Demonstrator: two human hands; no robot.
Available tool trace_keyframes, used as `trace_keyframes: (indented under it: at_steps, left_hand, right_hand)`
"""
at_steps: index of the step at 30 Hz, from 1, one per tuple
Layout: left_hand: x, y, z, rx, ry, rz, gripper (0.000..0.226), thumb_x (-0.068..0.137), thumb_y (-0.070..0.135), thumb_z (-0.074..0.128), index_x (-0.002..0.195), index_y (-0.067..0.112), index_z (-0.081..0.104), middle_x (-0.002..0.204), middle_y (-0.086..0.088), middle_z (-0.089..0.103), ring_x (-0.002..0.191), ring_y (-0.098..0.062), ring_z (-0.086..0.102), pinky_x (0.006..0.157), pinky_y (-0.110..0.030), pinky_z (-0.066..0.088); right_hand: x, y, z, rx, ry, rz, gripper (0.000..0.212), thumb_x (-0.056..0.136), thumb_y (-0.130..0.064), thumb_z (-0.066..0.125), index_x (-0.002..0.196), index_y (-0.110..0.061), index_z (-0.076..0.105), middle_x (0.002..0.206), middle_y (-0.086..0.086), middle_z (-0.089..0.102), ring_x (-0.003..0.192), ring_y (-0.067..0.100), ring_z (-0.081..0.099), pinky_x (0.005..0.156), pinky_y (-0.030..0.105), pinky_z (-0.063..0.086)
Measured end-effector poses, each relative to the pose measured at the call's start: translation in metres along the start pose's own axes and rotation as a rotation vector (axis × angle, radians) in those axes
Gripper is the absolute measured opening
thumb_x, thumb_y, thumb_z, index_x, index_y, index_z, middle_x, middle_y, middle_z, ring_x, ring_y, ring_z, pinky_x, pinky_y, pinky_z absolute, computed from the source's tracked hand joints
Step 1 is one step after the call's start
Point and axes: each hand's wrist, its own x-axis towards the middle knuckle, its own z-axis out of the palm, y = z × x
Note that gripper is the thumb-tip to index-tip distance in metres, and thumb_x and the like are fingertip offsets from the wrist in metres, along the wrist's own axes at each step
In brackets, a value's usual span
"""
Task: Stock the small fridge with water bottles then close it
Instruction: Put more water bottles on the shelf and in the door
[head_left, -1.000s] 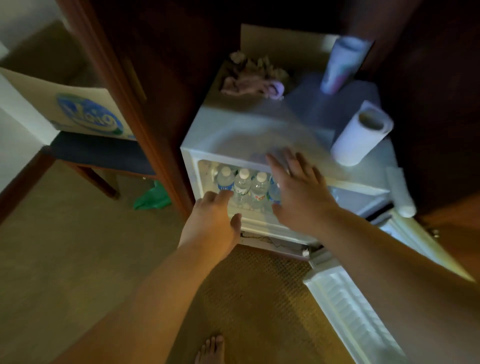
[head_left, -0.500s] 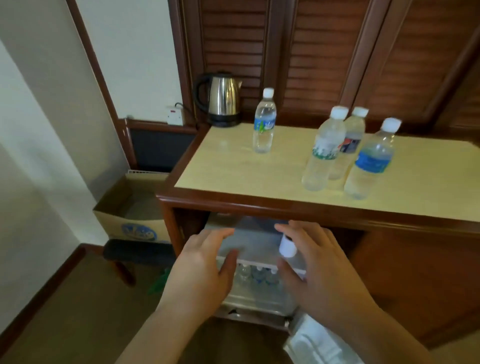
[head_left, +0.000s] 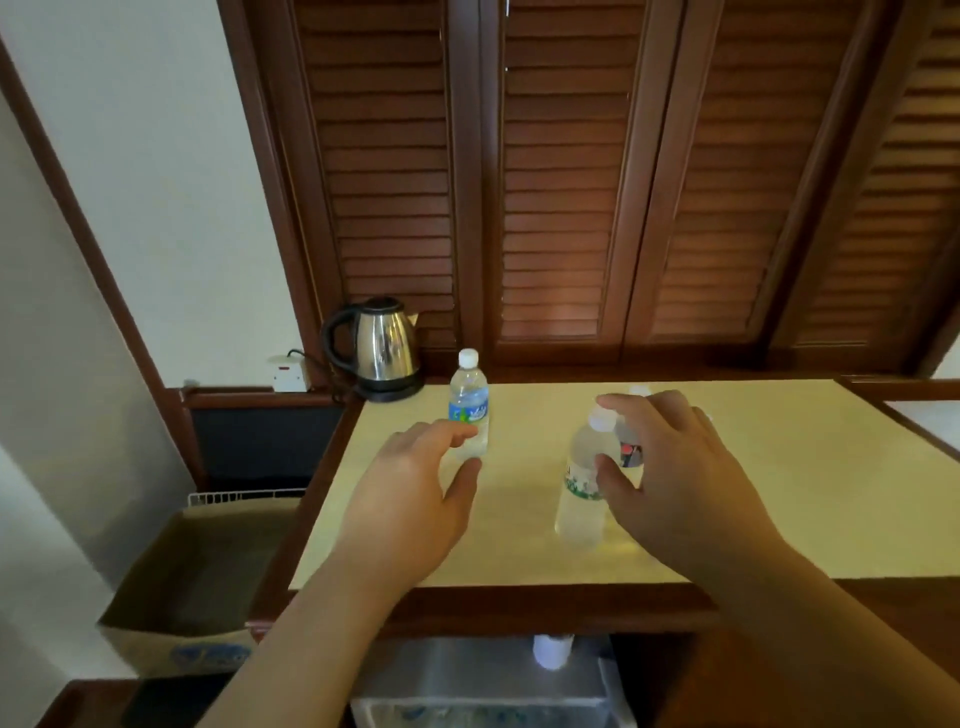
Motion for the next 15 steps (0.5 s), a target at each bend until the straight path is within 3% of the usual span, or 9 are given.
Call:
trace_keyframes:
  at_steps: [2,5,9,12,15]
  left_hand:
    - [0.043,-0.011,0.01,-0.03,-0.014,0.0,0.039,0.097,0.04,0.064,0.135,0.035,0.059,0.126,0.016,0.063,0.111,-0.004,0.057,0.087,-0.017,0.047]
    - [0.106,-0.028,0.03,-0.025,-0.065,-0.027,0.047,0.097,0.038,0.063,0.143,0.035,0.05,0.136,0.004,0.054,0.125,-0.019,0.052,0.097,-0.034,0.05]
    - [0.172,-0.049,0.062,0.09,-0.152,-0.087,0.064,0.098,0.044,0.061,0.156,0.036,0.035,0.153,-0.005,0.042,0.139,-0.031,0.042,0.11,-0.045,0.042]
    - [0.2,-0.068,0.088,0.129,-0.23,-0.105,0.059,0.1,0.047,0.055,0.155,0.034,0.038,0.149,-0.007,0.052,0.132,-0.032,0.052,0.105,-0.045,0.045]
    - [0.203,-0.081,0.106,0.096,-0.192,-0.15,0.04,0.102,0.045,0.053,0.139,0.031,0.055,0.123,-0.008,0.07,0.11,-0.03,0.065,0.092,-0.043,0.056]
  right_hand:
    - [0.026,0.002,0.006,-0.012,-0.002,0.084,0.055,0.095,-0.047,0.063,0.145,-0.04,0.042,0.141,-0.007,0.048,0.123,0.019,0.055,0.104,0.04,0.054]
    - [0.056,0.006,0.02,-0.026,-0.061,0.149,0.053,0.095,-0.049,0.064,0.144,-0.043,0.043,0.141,-0.006,0.05,0.115,0.02,0.063,0.098,0.036,0.057]
    - [0.078,0.016,0.039,-0.034,-0.069,0.164,0.04,0.094,-0.046,0.067,0.133,-0.041,0.058,0.124,-0.008,0.058,0.097,0.014,0.068,0.086,0.024,0.057]
    - [0.082,0.024,0.048,-0.008,-0.078,0.207,0.028,0.095,-0.041,0.068,0.123,-0.037,0.063,0.108,-0.01,0.054,0.086,0.012,0.064,0.077,0.024,0.057]
    - [0.081,0.028,0.054,0.014,-0.058,0.217,0.022,0.096,-0.037,0.068,0.117,-0.034,0.063,0.104,-0.008,0.055,0.081,0.012,0.064,0.073,0.029,0.058]
